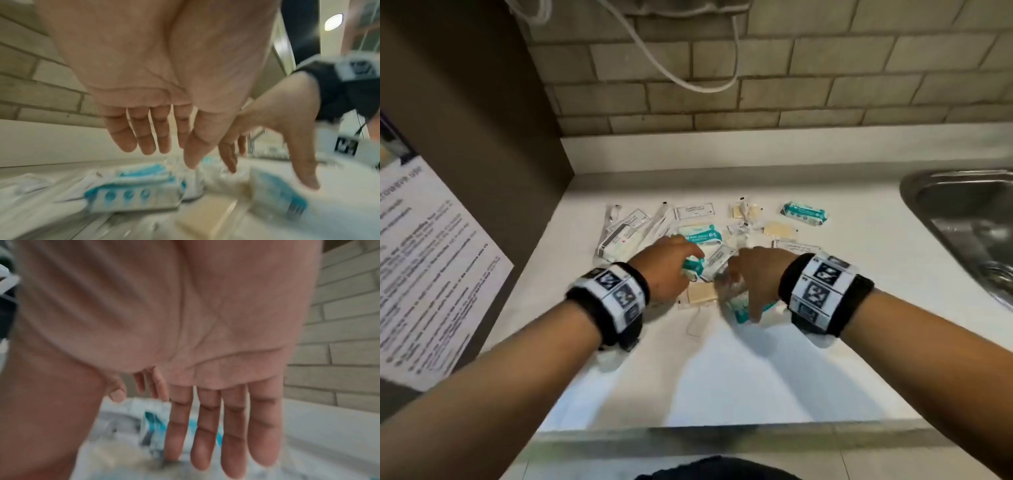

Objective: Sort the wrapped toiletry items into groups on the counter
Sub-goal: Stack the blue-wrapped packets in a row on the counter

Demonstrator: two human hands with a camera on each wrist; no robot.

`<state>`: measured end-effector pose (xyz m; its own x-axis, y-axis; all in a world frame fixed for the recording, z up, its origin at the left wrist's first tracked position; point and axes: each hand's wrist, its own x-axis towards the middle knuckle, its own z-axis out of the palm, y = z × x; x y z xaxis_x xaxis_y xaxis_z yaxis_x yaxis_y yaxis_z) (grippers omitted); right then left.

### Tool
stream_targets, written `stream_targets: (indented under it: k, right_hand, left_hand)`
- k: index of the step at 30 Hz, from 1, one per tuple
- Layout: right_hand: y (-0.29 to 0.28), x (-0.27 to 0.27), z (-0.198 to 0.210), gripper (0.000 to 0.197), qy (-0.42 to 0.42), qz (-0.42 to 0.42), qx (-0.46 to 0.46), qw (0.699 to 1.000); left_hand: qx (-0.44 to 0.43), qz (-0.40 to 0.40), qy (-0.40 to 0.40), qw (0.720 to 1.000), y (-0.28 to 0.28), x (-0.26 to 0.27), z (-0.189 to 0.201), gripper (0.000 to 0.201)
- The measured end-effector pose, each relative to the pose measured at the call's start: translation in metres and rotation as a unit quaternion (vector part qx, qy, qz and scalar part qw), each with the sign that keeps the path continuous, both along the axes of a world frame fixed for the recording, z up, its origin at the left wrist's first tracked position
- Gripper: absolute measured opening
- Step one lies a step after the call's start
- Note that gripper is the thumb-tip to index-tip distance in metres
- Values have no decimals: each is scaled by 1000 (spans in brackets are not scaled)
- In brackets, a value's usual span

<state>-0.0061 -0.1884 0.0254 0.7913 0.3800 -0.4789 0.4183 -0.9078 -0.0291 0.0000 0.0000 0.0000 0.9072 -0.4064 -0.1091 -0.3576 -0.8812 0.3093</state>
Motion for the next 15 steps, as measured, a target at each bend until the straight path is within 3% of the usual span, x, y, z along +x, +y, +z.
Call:
stream_targets:
  k: [2,4,9,15]
  right_hand:
    - [-2,0,-4,68,26,-23,-18,999]
    - [-3,-3,-11,57,33,-25,-15,999]
    - [-7,8,-4,49,28,-29,30,999]
    - [-21,35,14,67,26,-97,160,982]
  left_hand:
    - [69,-5,18,997,-6,7,-5,64]
    - [113,-17,5,993,-8,11,-14,67]
    - [129,-14,-38,991,-10,33,-19,48]
    - [-55,51,7,997,-21,68,-13,36]
